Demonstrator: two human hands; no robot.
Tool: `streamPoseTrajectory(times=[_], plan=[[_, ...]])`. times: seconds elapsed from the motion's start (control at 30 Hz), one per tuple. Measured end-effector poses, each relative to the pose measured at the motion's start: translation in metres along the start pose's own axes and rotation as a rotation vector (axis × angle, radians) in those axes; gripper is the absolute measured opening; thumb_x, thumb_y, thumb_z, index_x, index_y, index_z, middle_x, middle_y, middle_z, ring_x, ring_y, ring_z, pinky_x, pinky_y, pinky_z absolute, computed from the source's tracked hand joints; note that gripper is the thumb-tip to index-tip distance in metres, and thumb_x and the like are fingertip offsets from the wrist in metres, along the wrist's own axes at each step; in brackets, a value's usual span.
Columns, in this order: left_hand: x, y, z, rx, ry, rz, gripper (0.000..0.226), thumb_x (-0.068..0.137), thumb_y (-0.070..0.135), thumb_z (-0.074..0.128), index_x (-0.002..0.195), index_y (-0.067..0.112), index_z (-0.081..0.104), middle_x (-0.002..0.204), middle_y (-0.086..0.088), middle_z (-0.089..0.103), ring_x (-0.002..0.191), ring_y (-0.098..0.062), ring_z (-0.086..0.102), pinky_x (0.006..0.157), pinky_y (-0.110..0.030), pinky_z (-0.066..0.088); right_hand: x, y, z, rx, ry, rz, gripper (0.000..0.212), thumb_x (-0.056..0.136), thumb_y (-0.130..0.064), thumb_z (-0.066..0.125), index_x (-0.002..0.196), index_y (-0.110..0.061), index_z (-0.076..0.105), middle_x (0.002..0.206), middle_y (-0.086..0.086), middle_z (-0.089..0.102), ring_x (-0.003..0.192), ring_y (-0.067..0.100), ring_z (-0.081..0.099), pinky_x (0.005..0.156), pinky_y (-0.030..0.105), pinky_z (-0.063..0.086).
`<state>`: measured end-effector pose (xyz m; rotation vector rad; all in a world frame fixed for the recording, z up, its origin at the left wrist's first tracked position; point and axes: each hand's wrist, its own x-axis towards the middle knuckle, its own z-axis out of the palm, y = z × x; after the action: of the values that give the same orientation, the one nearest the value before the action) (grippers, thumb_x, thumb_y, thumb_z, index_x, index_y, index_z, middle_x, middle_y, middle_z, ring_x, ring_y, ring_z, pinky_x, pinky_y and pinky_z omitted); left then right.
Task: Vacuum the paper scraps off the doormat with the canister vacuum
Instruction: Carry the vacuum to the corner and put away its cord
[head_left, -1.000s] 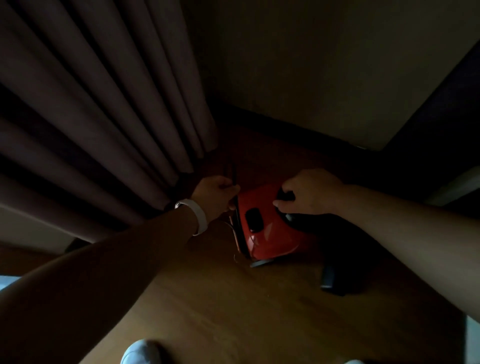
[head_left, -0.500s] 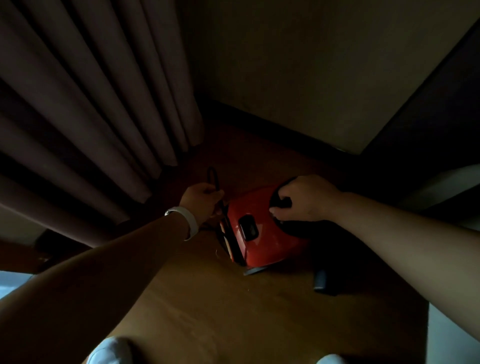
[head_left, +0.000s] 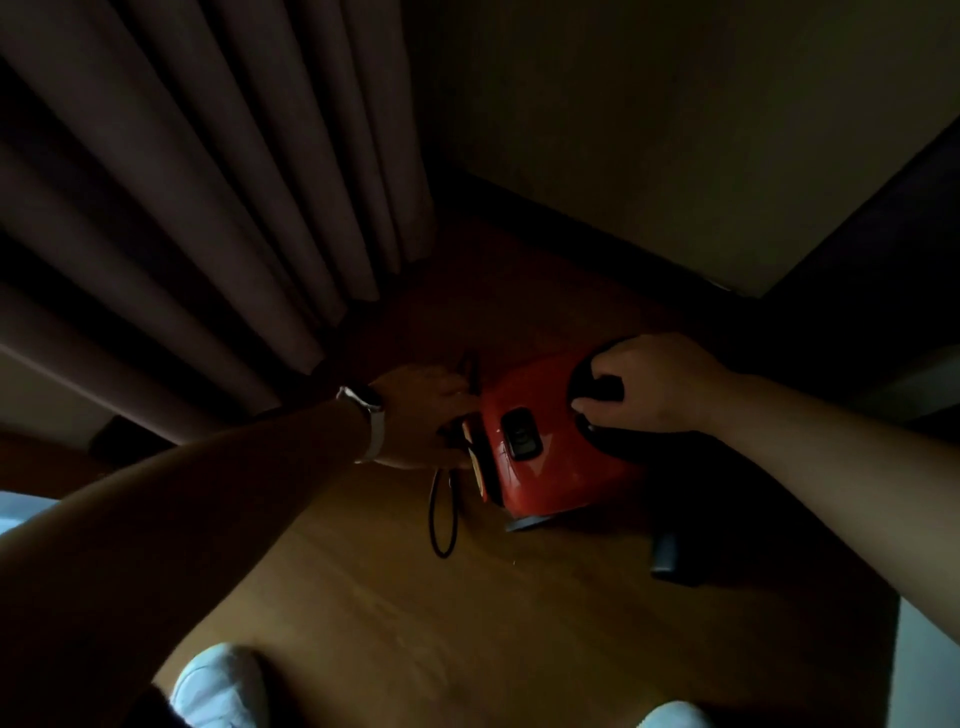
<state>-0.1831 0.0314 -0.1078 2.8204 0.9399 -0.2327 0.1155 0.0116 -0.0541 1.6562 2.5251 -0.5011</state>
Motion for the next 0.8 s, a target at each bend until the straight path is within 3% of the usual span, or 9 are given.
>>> streamPoseTrajectory(times=[0.07, 0.17, 0.3, 0.43, 0.53, 0.67, 0.73, 0.8], plan=[[-0.002, -0.009, -0.006, 0.106, -0.190, -0.052, 0.091, 0.072, 0.078, 0.052, 0.146, 0.031, 0.027, 0.143, 0.003, 0.041, 0.127, -0.021, 0.044, 0.105, -0.039, 0.035, 0.001, -0.001, -0.001, -0.001, -0.013, 0.003, 0.054, 0.075, -0.076, 0.044, 0.069, -0.024, 0.056, 0.072, -0.007, 0.059, 0.068, 0.011, 0.057, 0.064, 0.036, 0.051], [-0.007, -0.020, -0.009, 0.241, -0.262, -0.061, 0.100, 0.067, 0.081, 0.054, 0.148, 0.031, 0.022, 0.142, 0.001, 0.038, 0.127, -0.023, 0.041, 0.105, -0.038, 0.030, 0.002, -0.002, -0.003, 0.012, -0.024, 0.018, 0.050, 0.078, -0.073, 0.049, 0.070, -0.025, 0.058, 0.072, -0.009, 0.059, 0.068, 0.009, 0.056, 0.065, 0.034, 0.051], [-0.008, -0.021, -0.002, 0.413, -0.245, -0.072, 0.072, 0.081, 0.075, 0.045, 0.137, 0.029, 0.044, 0.136, -0.007, 0.041, 0.124, -0.028, 0.041, 0.099, -0.040, 0.033, 0.003, -0.003, -0.003, 0.000, -0.021, 0.025, 0.051, 0.077, -0.075, 0.047, 0.072, -0.026, 0.058, 0.072, -0.009, 0.060, 0.068, 0.009, 0.057, 0.066, 0.035, 0.052], [-0.006, -0.011, 0.008, 0.390, -0.057, -0.087, 0.061, 0.057, 0.061, 0.081, 0.105, 0.024, 0.072, 0.118, -0.013, 0.064, 0.101, -0.036, 0.063, 0.079, -0.046, 0.052, 0.002, -0.004, -0.002, 0.019, -0.002, 0.026, 0.046, 0.078, -0.071, 0.050, 0.065, -0.027, 0.053, 0.067, -0.008, 0.058, 0.063, 0.009, 0.055, 0.061, 0.035, 0.049], [0.000, -0.011, 0.018, 0.440, 0.043, 0.008, 0.048, 0.067, 0.050, 0.075, 0.105, 0.021, 0.072, 0.129, -0.009, 0.061, 0.116, -0.033, 0.058, 0.092, -0.050, 0.046, 0.002, -0.005, -0.003, 0.013, 0.006, 0.024, 0.046, 0.078, -0.070, 0.051, 0.063, -0.026, 0.051, 0.065, -0.007, 0.057, 0.061, 0.009, 0.054, 0.059, 0.033, 0.046], [0.005, -0.014, 0.025, 0.529, -0.032, 0.162, 0.033, 0.064, 0.041, 0.078, 0.094, 0.028, 0.077, 0.113, 0.003, 0.070, 0.111, -0.024, 0.062, 0.104, -0.046, 0.028, 0.002, -0.006, -0.006, -0.002, -0.013, 0.025, 0.046, 0.083, -0.068, 0.055, 0.066, -0.025, 0.053, 0.067, -0.007, 0.057, 0.063, 0.009, 0.055, 0.060, 0.032, 0.046], [0.009, -0.015, 0.028, 0.506, -0.070, 0.166, 0.029, 0.066, 0.037, 0.074, 0.094, 0.029, 0.076, 0.110, 0.004, 0.070, 0.108, -0.023, 0.063, 0.104, -0.045, 0.034, 0.003, -0.007, -0.007, -0.020, -0.036, 0.017, 0.047, 0.081, -0.071, 0.054, 0.070, -0.026, 0.054, 0.071, -0.009, 0.058, 0.067, 0.008, 0.055, 0.062, 0.031, 0.047], [0.015, -0.015, 0.031, 0.527, -0.103, 0.124, 0.036, 0.078, 0.037, 0.064, 0.112, 0.028, 0.070, 0.121, 0.003, 0.065, 0.117, -0.025, 0.057, 0.104, -0.043, 0.038, 0.004, -0.009, -0.008, -0.056, -0.065, 0.014, 0.051, 0.077, -0.079, 0.050, 0.074, -0.028, 0.056, 0.076, -0.010, 0.058, 0.072, 0.010, 0.058, 0.067, 0.031, 0.050]])
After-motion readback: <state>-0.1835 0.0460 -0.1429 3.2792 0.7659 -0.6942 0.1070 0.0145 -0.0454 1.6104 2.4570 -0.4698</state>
